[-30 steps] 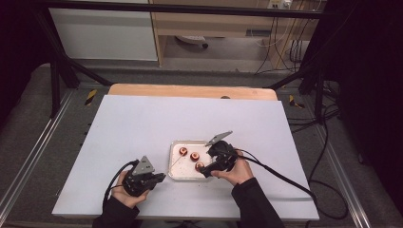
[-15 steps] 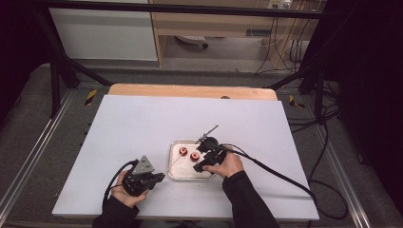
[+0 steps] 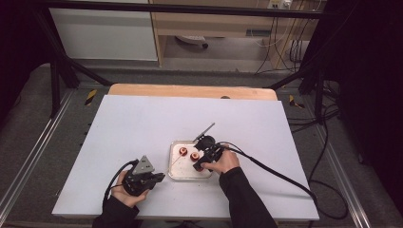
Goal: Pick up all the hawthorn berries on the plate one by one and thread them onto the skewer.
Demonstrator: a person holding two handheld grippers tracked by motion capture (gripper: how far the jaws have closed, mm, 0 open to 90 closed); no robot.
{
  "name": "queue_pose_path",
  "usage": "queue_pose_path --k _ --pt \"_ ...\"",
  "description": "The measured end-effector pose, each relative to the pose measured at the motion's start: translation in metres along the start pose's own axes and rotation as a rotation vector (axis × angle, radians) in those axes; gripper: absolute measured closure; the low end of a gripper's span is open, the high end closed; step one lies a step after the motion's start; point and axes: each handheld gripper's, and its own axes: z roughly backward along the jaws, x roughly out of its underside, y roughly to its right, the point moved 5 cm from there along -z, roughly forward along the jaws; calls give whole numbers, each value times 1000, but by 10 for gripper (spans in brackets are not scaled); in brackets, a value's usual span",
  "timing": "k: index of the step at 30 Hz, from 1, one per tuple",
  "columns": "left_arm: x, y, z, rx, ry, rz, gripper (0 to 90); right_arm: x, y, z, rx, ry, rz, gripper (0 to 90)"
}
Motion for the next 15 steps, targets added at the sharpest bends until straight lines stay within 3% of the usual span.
queue_pose_path --k 9,15 --pt "0 1 -1 0 -3 -2 888 1 1 -4 -4 -29 -12 603" --pt "0 2 0 -2 0 -2 888 1 1 -2 -13 -17 -25 609"
